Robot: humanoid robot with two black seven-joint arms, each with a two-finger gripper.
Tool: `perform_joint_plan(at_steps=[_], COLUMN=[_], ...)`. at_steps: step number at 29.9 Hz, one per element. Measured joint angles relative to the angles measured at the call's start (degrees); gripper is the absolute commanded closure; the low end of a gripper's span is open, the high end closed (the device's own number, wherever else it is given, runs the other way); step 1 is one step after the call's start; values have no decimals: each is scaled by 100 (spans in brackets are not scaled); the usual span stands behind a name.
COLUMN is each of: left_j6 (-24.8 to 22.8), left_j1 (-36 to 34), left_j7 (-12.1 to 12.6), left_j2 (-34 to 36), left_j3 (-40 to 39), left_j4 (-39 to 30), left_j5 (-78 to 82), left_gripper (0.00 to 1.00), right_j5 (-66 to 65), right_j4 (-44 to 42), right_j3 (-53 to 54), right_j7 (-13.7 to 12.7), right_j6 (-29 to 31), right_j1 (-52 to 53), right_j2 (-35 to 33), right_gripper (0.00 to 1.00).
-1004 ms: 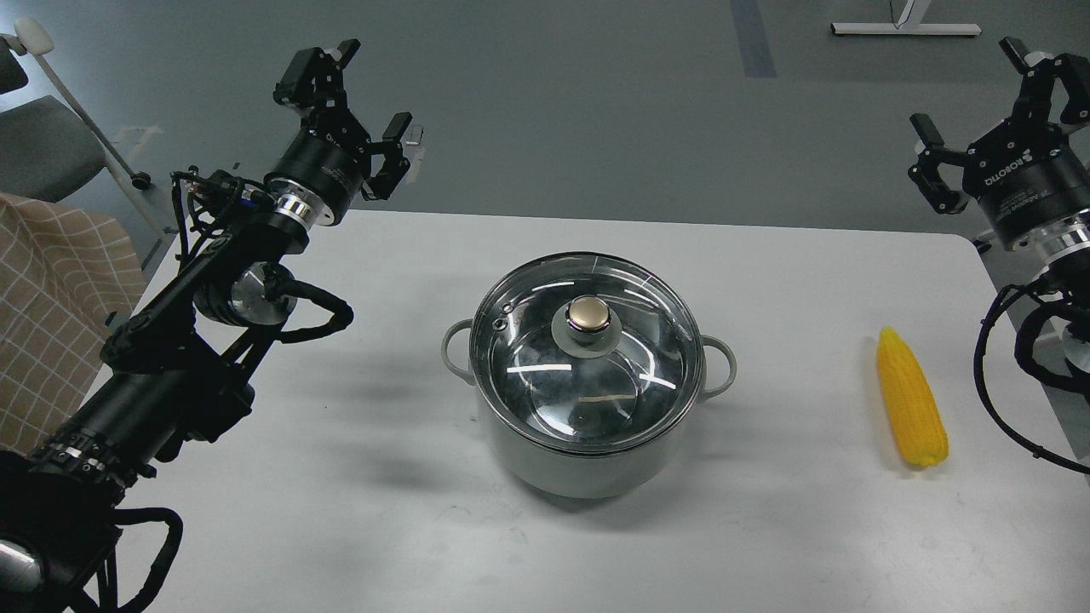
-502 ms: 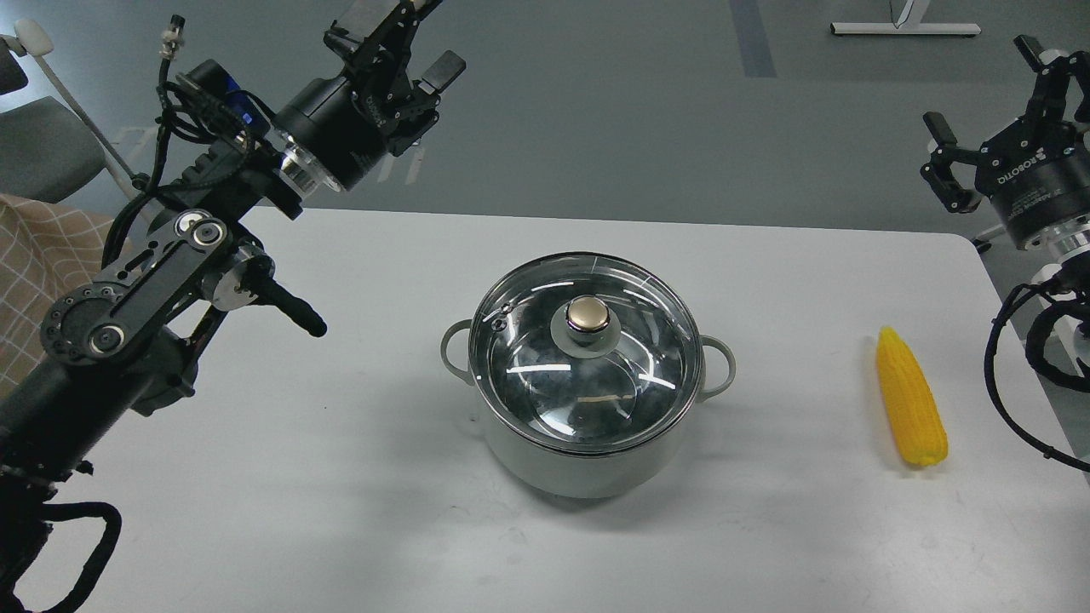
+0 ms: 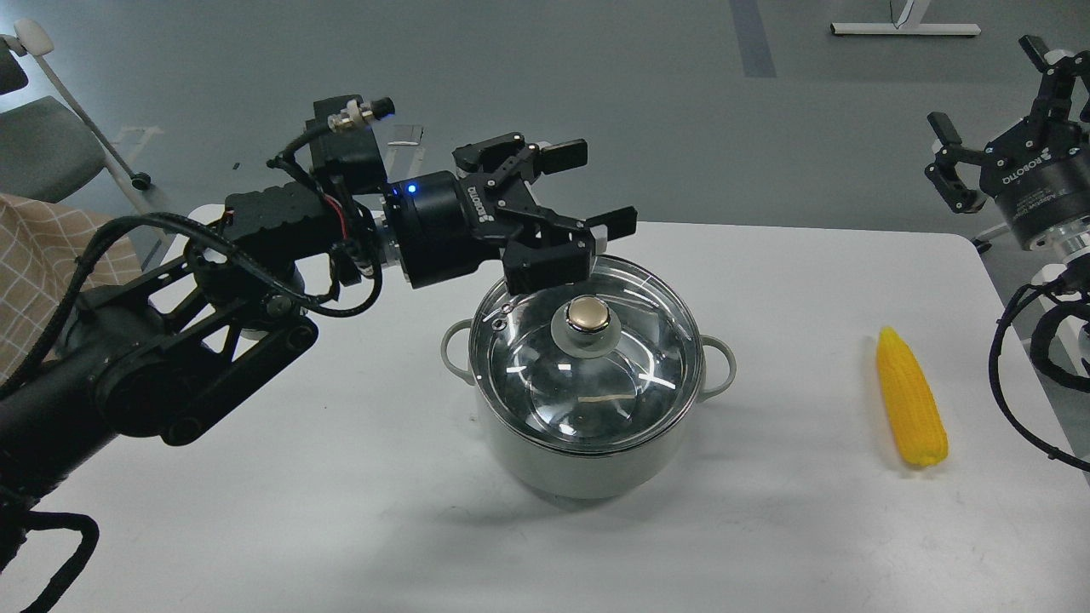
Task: Open pot and put corn in
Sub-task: 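Move the left gripper over the lid and close on the brass knob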
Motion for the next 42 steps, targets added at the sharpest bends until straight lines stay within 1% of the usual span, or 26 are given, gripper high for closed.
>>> perform_joint_plan(at_steps=[3,6,12,16,21,37,38,40,41,42], left_j6=[78,97,131,149,241,302,309,335,356,368], left_j1=[-186,-303,-348,-364,-313,-274,-266,-258,-256,-256], left_j7=[-40,-48,-48,-48,-50,-51,-48,-47,-46,-43], left_j2=[1,0,-48,-6,37,2,-7,-17,-19,-19], left_j3=[443,799,1061,1234,1356,1545,1548,1550,1551,1551], left_j4=[75,314,714,824,848,1060,1087,1128,1143,1152], left_j5=[177,201,202,202,203,202,202,202,202,202], left_gripper=[2,2,2,2,2,4,5,12,22,25], right_j5=[0,0,0,0,0,6,8,9,9,9], right_j4=[0,0,0,0,0,14,15,15,16,16], right_j3=[4,5,5,9,13,74,82,88,90,91], right_j7=[0,0,0,0,0,1,-1,-2,-2,-2], right_j6=[0,0,0,0,0,0,0,0,0,0], right_j1=[-1,-1,-25,-41,-44,-90,-96,-103,-105,-105], right_j2=[0,0,0,0,0,4,4,4,4,4], right_gripper=[0,0,0,0,0,0,0,0,0,0])
